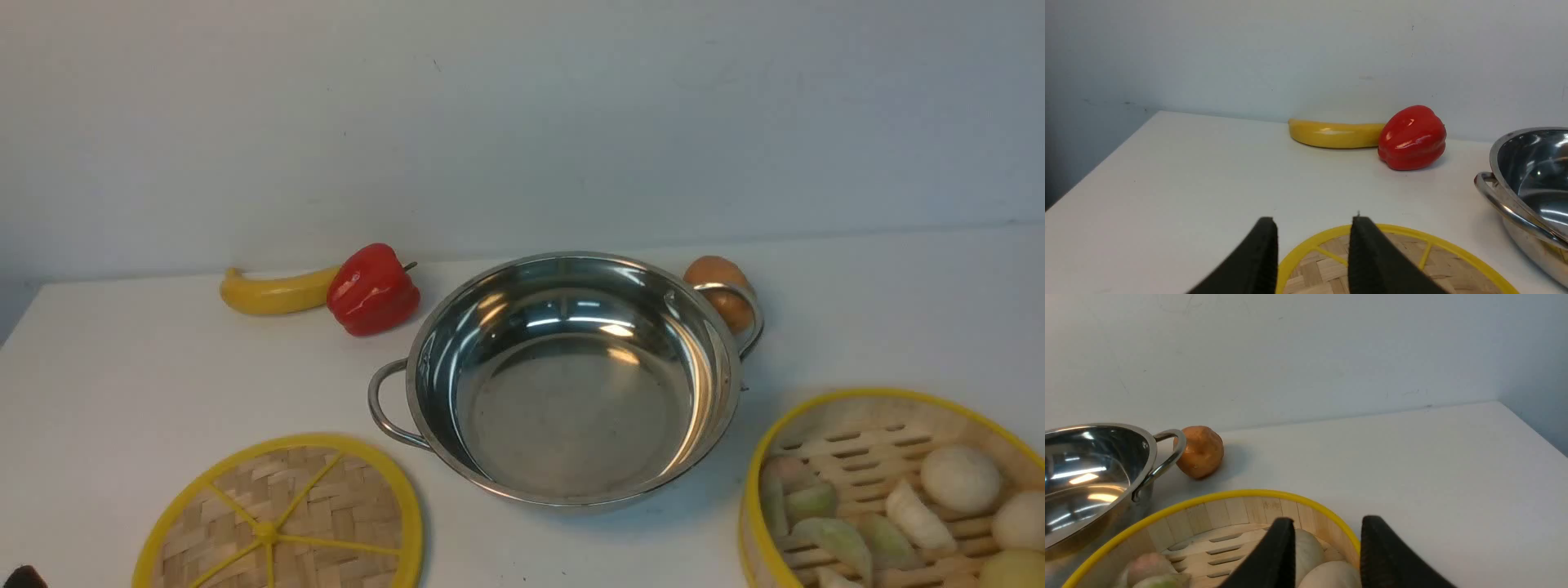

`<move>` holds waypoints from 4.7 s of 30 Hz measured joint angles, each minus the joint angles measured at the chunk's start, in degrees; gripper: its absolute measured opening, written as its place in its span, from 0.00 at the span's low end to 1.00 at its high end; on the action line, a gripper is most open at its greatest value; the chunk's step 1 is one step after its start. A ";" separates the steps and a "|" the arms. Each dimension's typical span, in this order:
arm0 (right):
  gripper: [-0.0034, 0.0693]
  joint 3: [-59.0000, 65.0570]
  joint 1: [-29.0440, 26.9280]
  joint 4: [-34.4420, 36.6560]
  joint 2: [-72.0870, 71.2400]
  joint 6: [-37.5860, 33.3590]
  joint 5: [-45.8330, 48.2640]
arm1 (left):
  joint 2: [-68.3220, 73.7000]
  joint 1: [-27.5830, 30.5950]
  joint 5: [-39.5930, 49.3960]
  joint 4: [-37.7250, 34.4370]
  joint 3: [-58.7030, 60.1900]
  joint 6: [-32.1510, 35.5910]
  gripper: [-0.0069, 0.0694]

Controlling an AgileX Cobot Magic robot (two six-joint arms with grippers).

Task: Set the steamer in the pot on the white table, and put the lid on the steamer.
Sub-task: 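Reach for and grasp the rim of the bamboo steamer holding the buns with the right gripper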

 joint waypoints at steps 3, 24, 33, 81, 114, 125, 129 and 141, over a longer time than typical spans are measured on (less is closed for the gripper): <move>0.38 0.00 0.00 0.00 0.00 0.00 0.00 | 0.00 0.00 0.00 0.00 0.00 0.00 0.41; 0.38 0.00 0.00 0.00 0.00 0.00 0.00 | 0.00 0.00 0.00 0.00 0.00 0.17 0.41; 0.38 0.00 0.00 0.00 0.00 0.00 0.00 | 0.00 0.00 0.00 0.00 0.00 0.20 0.41; 0.38 0.00 0.00 28.79 -0.05 6.68 -29.72 | 0.00 0.00 -13.60 -17.47 0.00 -15.12 0.41; 0.38 -38.93 0.00 5.69 31.20 -3.33 17.23 | 37.53 0.00 -20.24 54.39 -23.34 -59.42 0.41; 0.38 -40.44 0.00 12.87 39.13 -12.90 21.42 | 57.92 0.00 -46.09 56.48 -28.09 -83.62 0.41; 0.38 -40.44 0.00 13.07 39.13 -13.57 23.17 | 62.35 0.00 -55.01 49.17 -33.11 -79.56 0.41; 0.38 -40.44 0.00 13.29 39.13 -13.72 26.25 | 62.11 0.00 -45.75 1.82 -52.79 -17.53 0.41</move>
